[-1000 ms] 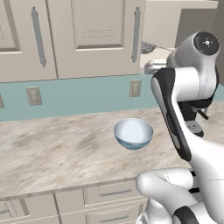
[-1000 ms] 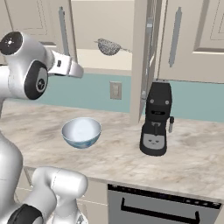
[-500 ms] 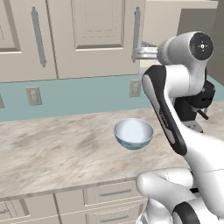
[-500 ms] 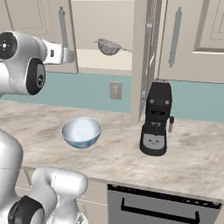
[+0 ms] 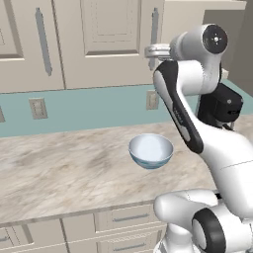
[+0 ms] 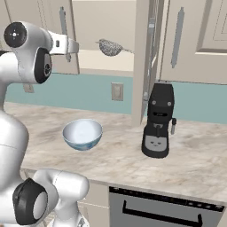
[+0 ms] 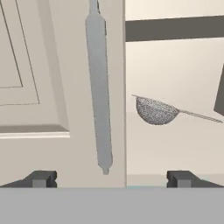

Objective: Open the cabinet and setup a tea strainer by placing it in the bowl upright.

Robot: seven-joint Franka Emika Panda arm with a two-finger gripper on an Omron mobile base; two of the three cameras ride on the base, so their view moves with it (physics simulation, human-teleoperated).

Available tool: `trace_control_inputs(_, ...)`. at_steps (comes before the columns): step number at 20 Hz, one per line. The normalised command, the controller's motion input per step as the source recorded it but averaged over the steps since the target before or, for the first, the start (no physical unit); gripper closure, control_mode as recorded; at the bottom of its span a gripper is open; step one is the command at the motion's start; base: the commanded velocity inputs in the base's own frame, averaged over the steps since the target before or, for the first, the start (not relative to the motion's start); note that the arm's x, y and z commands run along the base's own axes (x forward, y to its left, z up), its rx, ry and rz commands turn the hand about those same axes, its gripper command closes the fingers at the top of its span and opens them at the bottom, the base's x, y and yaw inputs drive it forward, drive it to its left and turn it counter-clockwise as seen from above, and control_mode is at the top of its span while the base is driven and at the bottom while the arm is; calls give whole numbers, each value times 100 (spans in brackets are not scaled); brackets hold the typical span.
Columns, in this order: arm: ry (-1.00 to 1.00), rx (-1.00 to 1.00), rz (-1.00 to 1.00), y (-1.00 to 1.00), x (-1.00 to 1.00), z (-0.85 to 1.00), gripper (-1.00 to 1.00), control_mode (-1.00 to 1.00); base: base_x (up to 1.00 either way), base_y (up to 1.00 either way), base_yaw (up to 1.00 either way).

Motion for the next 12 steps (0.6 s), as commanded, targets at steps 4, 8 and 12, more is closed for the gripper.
trace_control_inputs(4,0,-9,-4,10,29,9,-100,-100,0,0,0)
trace_control_inputs(8,1,-4,-2,22,48,0,-100,-100,0,0,0)
trace_control_inputs(12,3,-5,0,3,49,0,-100,-100,0,0,0)
